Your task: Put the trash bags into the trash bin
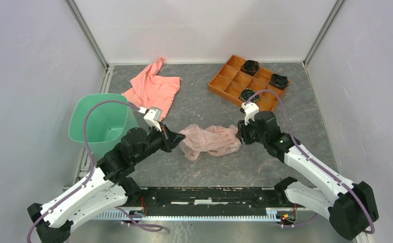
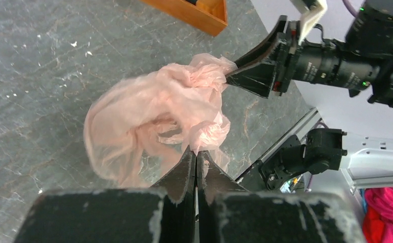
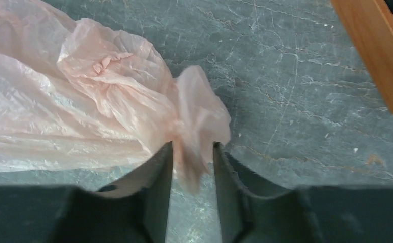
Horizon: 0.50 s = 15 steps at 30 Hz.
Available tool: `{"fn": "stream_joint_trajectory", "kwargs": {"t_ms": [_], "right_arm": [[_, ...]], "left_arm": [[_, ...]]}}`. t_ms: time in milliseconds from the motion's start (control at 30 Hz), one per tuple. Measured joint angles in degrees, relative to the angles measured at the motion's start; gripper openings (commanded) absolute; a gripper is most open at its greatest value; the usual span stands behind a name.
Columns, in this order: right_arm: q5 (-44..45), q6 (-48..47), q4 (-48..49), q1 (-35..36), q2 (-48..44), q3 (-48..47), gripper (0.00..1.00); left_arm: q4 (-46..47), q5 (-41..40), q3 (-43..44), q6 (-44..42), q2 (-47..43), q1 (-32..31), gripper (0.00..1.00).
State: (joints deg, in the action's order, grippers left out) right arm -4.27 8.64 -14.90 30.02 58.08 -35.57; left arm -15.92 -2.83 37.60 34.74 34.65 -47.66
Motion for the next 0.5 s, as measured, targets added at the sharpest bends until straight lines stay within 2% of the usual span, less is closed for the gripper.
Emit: {"fn": "stream_joint_trajectory", "kwargs": {"t_ms": [67, 300, 500], "right_arm": [[0.4, -0.4, -2.0, 0.4, -1.6, -0.1, 0.57], [3.9, -1.4, -10.2, 5.7, -6.6, -6.3, 0.68], [4.2, -0.3, -9.7, 21.4, -7.4, -13.1, 0.72]], "left_arm": [[-0.2, -0.1, 0.0, 1.5, 1.4, 0.0, 0.02], [0.1, 0.9, 3.6, 7.3, 4.8, 0.0, 0.02], [2.4, 3.0, 5.6, 11.9, 6.5, 0.0, 0.02]]}}
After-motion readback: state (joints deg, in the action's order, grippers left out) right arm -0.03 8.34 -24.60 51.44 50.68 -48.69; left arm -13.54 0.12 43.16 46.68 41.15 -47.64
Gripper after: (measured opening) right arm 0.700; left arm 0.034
